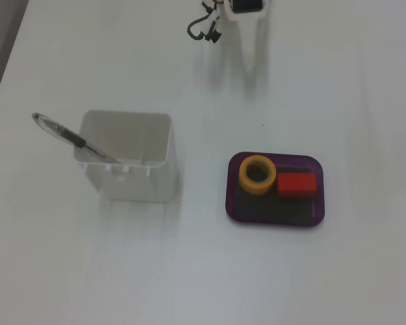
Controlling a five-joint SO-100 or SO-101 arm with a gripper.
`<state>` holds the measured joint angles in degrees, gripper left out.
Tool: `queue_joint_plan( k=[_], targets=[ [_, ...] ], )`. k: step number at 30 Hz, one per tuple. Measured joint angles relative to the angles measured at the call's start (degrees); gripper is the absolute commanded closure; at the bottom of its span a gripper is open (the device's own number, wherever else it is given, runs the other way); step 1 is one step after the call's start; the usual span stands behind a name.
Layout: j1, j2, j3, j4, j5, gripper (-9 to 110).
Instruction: Remove the yellow tape from the box.
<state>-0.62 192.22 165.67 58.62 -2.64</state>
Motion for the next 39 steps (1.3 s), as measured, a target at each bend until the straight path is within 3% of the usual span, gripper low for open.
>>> queue_joint_plan(
  k=[8, 25, 32, 39],
  targets=[
    [6.77, -4.66, -7.82, -0.79, -8.53, 93],
    [6.24, -74.36, -55.37, 12.39, -12.22, 93],
    [3.34, -92.11, -71.28, 14.15, -12.22, 83],
    [0.53, -103.54, -83.14, 14.15, -10.02, 82]
  ],
)
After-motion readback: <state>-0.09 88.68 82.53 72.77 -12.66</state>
